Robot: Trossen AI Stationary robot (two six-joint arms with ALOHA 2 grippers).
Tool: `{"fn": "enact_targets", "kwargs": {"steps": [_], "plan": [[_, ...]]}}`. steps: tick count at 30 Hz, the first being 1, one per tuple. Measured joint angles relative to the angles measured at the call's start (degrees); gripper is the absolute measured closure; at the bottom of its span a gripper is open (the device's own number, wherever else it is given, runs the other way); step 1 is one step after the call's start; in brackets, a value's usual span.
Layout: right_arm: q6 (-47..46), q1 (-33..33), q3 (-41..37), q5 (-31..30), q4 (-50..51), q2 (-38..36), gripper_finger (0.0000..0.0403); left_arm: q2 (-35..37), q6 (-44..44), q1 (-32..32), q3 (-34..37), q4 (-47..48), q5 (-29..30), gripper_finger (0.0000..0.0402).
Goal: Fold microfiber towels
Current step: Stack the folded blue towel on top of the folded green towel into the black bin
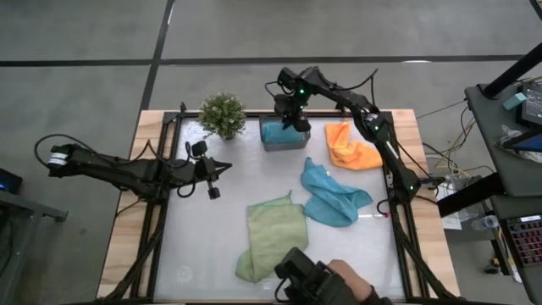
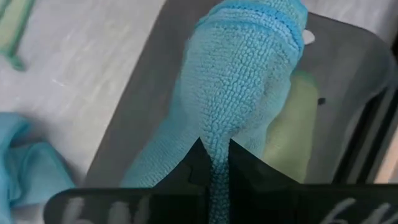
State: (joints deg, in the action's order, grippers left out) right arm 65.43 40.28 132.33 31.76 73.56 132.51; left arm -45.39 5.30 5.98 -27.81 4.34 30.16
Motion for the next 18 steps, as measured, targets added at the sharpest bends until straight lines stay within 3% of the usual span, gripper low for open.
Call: {"fn": "enact_targets", "kwargs": {"steps": [5, 11, 18], "plan": [[-2.9, -0.3, 0.1, -0.3, -1.9, 0.0, 0.0365, 0.0, 0.0, 0.0, 0.0, 0.0, 0.2, 0.0402], [-4.6, -0.3, 0.1, -0.6, -2.6, 0.0, 0.0297, 0.0, 0.0, 0.0, 0.0, 0.0, 0.2, 0.0402], [-7.6, -0.3, 2.6, -15.2, -5.1, 0.0, 0.0236, 0.0, 0.0, 0.0, 0.0, 0.0, 0.2, 0.0402]]}}
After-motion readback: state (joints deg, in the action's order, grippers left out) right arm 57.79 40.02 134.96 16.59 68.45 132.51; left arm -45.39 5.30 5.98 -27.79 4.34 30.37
